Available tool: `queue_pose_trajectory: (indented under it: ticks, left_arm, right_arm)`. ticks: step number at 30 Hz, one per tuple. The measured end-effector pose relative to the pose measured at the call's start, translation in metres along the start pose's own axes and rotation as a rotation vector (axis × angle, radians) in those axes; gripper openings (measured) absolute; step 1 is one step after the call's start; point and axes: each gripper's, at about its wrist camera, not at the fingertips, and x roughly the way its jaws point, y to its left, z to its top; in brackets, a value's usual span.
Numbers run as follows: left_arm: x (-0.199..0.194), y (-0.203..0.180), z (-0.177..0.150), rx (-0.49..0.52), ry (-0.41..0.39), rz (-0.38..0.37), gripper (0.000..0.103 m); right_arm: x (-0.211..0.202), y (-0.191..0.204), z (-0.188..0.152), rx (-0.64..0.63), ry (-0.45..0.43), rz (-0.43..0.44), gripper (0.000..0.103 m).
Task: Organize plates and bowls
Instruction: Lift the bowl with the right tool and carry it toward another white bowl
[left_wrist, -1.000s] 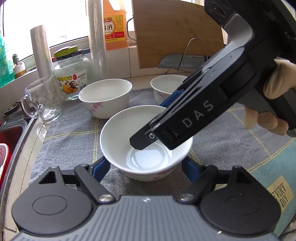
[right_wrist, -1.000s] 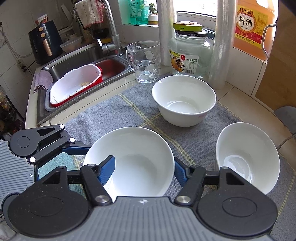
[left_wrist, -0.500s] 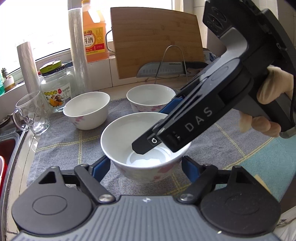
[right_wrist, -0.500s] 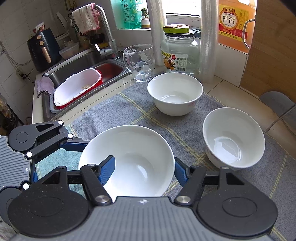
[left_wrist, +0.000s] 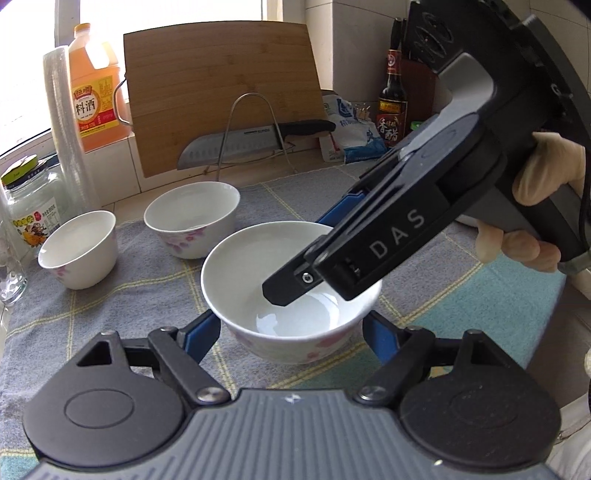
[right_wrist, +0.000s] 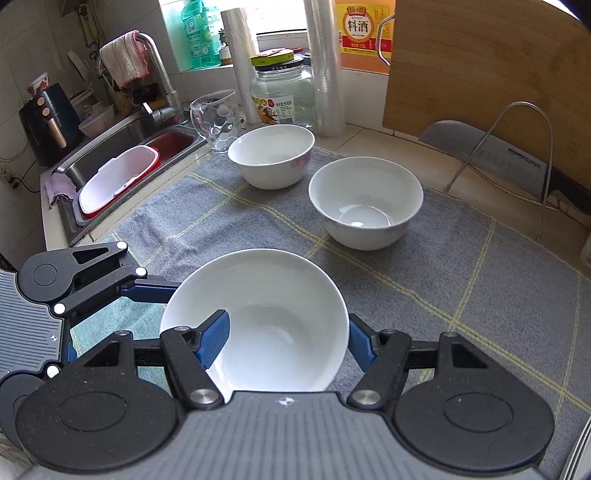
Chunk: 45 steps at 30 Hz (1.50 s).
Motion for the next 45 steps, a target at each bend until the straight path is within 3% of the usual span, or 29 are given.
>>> queue_pose_trajectory:
  ticks: [10, 24, 29, 31, 40, 45]
  left_arm:
    - [0.017, -0.027, 0.004, 0.021, 0.017, -0.061, 0.084]
    - [0.032, -0.034, -0.001, -0.005, 0.057, -0.093, 0.084]
    - [0.031, -0.033, -0.002, -0.002, 0.049, -0.088, 0.088]
    - [0.029, -0.033, -0.002, 0.002, 0.042, -0.089, 0.094]
    - [0.020, -0.032, -0.005, -0.005, 0.051, -0.087, 0.096]
    - [0.012, -0.025, -0.004, -0.005, 0.046, -0.052, 0.097]
  right_arm:
    - [-0.022, -0.023, -0.025, 0.039, 0.005, -0.038, 0.073]
    - [-0.017, -0.029, -0.034, 0.040, 0.028, -0.044, 0.078]
    - [-0.018, -0.030, -0.033, 0.042, 0.007, -0.028, 0.088]
    - [-0.019, -0.029, -0.033, 0.038, -0.014, -0.040, 0.103]
    - [-0.027, -0.029, -0.032, 0.048, -0.088, -0.084, 0.103]
    - [-0.024, -0.030, -0.028, 0.029, -0.056, -0.140, 0.103]
